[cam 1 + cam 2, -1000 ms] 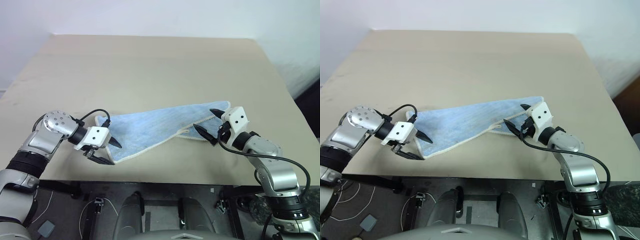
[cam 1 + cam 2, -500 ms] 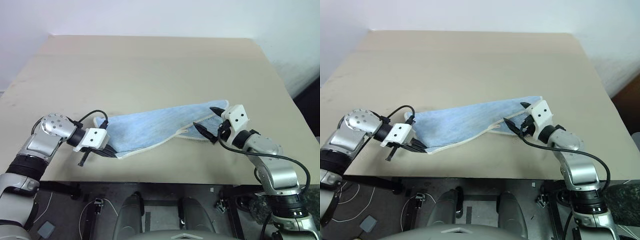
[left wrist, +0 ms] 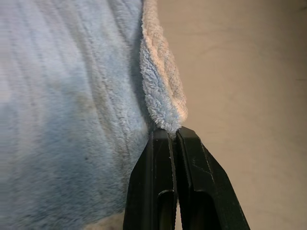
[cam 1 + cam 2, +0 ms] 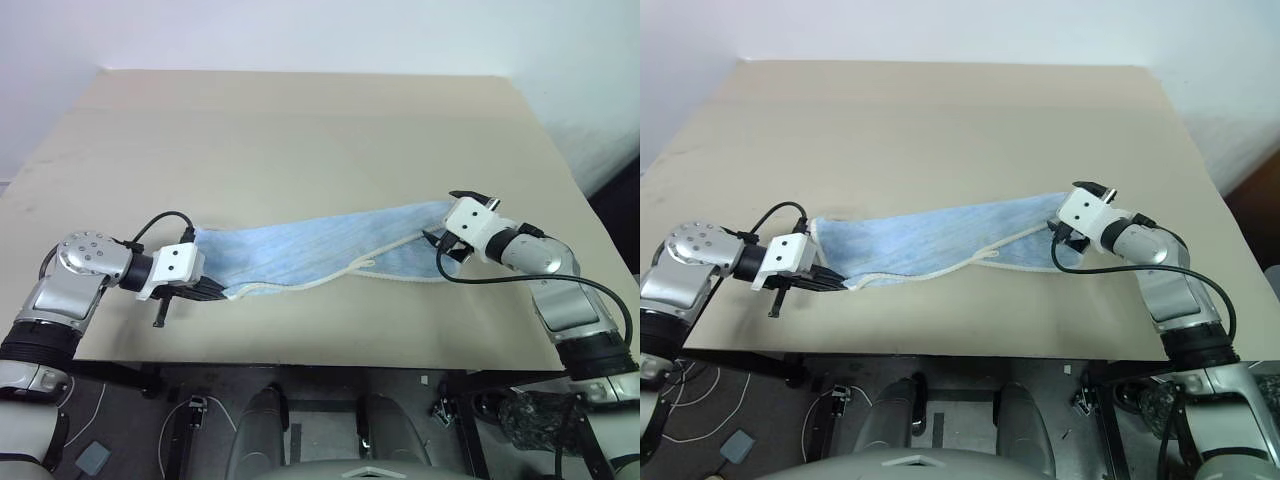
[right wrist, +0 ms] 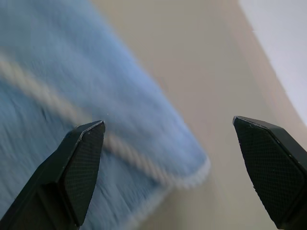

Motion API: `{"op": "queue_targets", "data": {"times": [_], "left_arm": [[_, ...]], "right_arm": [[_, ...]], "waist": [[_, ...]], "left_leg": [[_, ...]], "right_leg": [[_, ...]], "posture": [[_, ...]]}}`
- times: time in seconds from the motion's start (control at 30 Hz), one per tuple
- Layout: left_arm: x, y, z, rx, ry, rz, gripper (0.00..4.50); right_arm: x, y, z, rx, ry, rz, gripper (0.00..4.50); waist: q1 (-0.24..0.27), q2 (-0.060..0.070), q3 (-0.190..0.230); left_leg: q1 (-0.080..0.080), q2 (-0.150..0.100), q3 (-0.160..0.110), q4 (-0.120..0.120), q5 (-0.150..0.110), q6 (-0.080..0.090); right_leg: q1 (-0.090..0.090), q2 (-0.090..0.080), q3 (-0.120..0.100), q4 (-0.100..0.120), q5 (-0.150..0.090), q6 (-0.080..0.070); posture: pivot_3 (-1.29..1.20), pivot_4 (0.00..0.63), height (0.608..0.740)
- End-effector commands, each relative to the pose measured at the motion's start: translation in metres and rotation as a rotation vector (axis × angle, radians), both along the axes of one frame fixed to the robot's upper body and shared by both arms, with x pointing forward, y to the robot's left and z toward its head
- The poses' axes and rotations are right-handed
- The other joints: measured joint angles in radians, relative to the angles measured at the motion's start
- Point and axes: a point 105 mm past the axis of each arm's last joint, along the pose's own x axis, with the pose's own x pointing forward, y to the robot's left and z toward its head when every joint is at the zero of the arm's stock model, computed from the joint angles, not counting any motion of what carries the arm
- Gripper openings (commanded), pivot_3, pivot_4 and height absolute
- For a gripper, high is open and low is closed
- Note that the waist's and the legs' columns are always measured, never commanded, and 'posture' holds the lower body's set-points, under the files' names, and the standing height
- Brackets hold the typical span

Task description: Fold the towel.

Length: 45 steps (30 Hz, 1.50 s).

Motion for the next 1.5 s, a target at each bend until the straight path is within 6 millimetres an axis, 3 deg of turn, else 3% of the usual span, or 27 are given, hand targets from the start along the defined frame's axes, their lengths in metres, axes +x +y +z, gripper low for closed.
{"op": "queue_targets", "data": {"times": [0.03, 0.33, 0.53, 0.67, 1.03, 1.17, 1.23, 1.33, 1.43, 1.5], "left_arm": [[-0.001, 0.002, 0.006, 0.001, -0.034, 0.015, 0.06], [-0.001, 0.002, 0.002, -0.006, -0.039, 0.027, 0.06], [-0.003, 0.004, -0.002, -0.007, -0.042, 0.036, 0.06], [-0.005, 0.005, -0.003, -0.007, -0.040, 0.040, 0.00], [-0.004, -0.001, -0.002, -0.031, -0.037, 0.035, 0.00], [-0.001, -0.005, 0.002, -0.057, -0.047, 0.041, 0.00], [0.003, -0.007, 0.009, -0.100, -0.057, 0.055, 0.00], [0.020, -0.014, 0.035, -0.262, -0.108, 0.137, 0.00], [0.063, -0.002, 0.087, -0.512, -0.273, 0.380, 0.00], [0.084, 0.009, 0.107, -0.595, -0.348, 0.521, 0.00]], "right_arm": [[0.006, -0.009, 0.011, -0.124, -0.058, 0.037, 4.50], [0.027, -0.014, 0.015, -0.233, -0.131, 0.058, 4.50], [0.031, -0.012, 0.015, -0.276, -0.161, 0.079, 4.50], [0.029, -0.011, 0.018, -0.277, -0.173, 0.092, 3.66], [0.021, -0.015, 0.018, -0.274, -0.168, 0.085, 0.07], [0.021, -0.017, 0.021, -0.281, -0.185, 0.066, 0.02], [0.021, -0.016, 0.022, -0.273, -0.187, 0.065, 0.02], [0.021, -0.019, 0.029, -0.267, -0.208, 0.048, 0.02], [0.025, -0.031, 0.052, -0.218, -0.267, -0.021, 0.02], [0.026, -0.038, 0.066, -0.186, -0.299, -0.058, 0.02]], "waist": [[-0.001, 0.000, 0.000], [-0.001, 0.000, 0.000], [-0.002, 0.000, 0.000], [-0.002, 0.000, 0.000], [-0.002, 0.000, 0.000], [-0.001, 0.000, 0.000], [0.000, 0.000, 0.000], [0.005, -0.001, 0.000], [0.008, -0.001, 0.001], [0.003, -0.001, 0.001]], "left_leg": [[0.000, 0.000, 0.000, 0.000, 0.000, 0.000], [0.001, 0.000, 0.003, 0.000, 0.000, 0.000], [0.001, 0.000, 0.004, 0.000, 0.000, 0.000], [0.002, 0.000, 0.005, 0.000, 0.000, 0.000], [0.004, 0.000, 0.008, 0.002, 0.002, 0.002], [0.004, 0.000, 0.008, 0.003, 0.002, 0.002], [0.004, 0.000, 0.008, 0.003, 0.002, 0.002], [0.004, 0.000, 0.008, 0.003, 0.002, 0.002], [0.003, 0.000, 0.008, 0.006, 0.002, 0.003], [0.000, 0.000, 0.006, 0.012, 0.002, 0.003]], "right_leg": [[0.000, 0.000, 0.001, 0.000, 0.000, 0.000], [-0.001, 0.000, 0.004, 0.002, 0.000, 0.000], [-0.002, 0.001, 0.006, 0.002, 0.000, 0.001], [-0.002, 0.001, 0.007, 0.005, 0.000, 0.001], [-0.005, 0.001, 0.012, 0.013, 0.000, 0.001], [-0.005, 0.001, 0.012, 0.013, 0.000, 0.001], [-0.005, 0.001, 0.012, 0.013, 0.000, 0.001], [-0.005, 0.001, 0.012, 0.013, 0.000, 0.001], [-0.005, 0.001, 0.012, 0.015, 0.000, 0.001], [-0.005, 0.002, 0.012, 0.017, 0.002, 0.005]], "posture": [[0.00, 0.150, 0.728], [0.00, 0.150, 0.728], [0.00, 0.150, 0.728], [0.00, 0.150, 0.728], [0.00, 0.150, 0.728], [0.00, 0.150, 0.728], [0.00, 0.150, 0.728], [0.00, 0.150, 0.728], [0.00, 0.150, 0.728], [0.00, 0.150, 0.728]]}}
